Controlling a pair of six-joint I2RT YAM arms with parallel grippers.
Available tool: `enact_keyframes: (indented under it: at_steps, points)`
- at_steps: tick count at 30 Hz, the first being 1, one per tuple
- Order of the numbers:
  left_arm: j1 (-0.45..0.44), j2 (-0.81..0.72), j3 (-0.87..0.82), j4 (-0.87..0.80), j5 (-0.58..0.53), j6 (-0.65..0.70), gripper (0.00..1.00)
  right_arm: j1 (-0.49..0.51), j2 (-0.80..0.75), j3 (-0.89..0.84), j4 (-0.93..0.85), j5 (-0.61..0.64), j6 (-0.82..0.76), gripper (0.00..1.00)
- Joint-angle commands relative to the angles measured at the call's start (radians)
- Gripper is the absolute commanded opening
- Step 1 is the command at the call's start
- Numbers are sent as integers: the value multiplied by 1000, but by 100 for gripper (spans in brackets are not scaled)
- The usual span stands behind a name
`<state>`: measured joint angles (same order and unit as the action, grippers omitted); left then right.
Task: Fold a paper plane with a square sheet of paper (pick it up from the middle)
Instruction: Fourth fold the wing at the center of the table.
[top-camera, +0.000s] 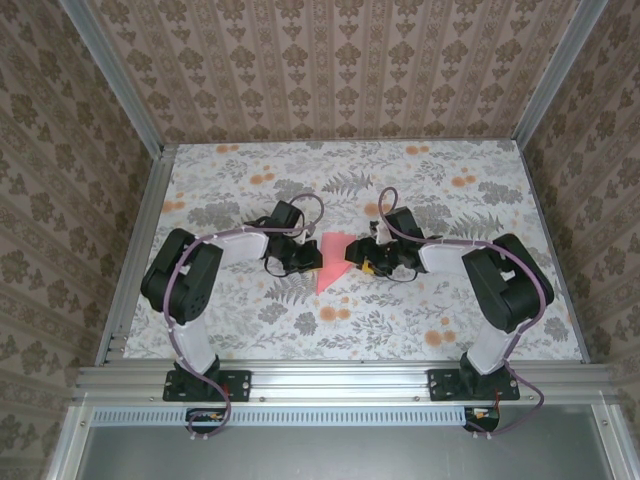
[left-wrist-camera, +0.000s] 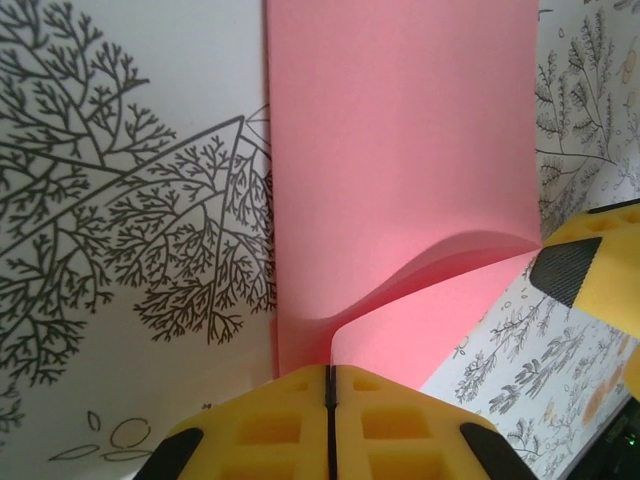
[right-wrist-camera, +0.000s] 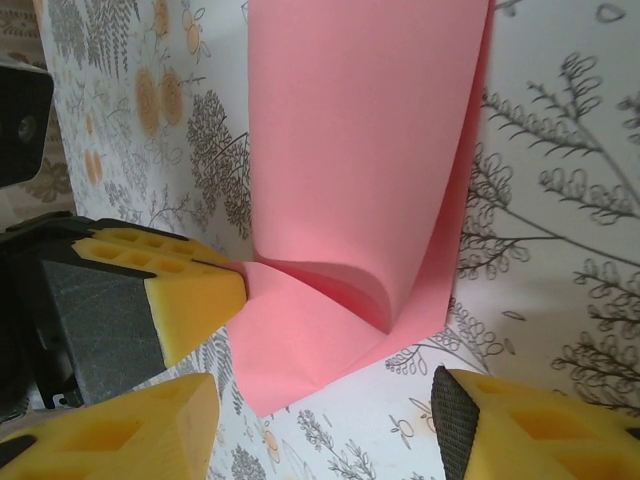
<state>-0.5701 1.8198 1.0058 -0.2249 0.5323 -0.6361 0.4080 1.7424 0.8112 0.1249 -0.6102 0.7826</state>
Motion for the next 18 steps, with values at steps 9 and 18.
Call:
enact_keyframes:
  at_steps: [9,18]
  points:
    - [19,-57,-27,32,32,-20,8,14,75,61,20,-53,40,56]
    - [27,-51,-38,38,24,-26,9,23,112,81,50,-78,57,54]
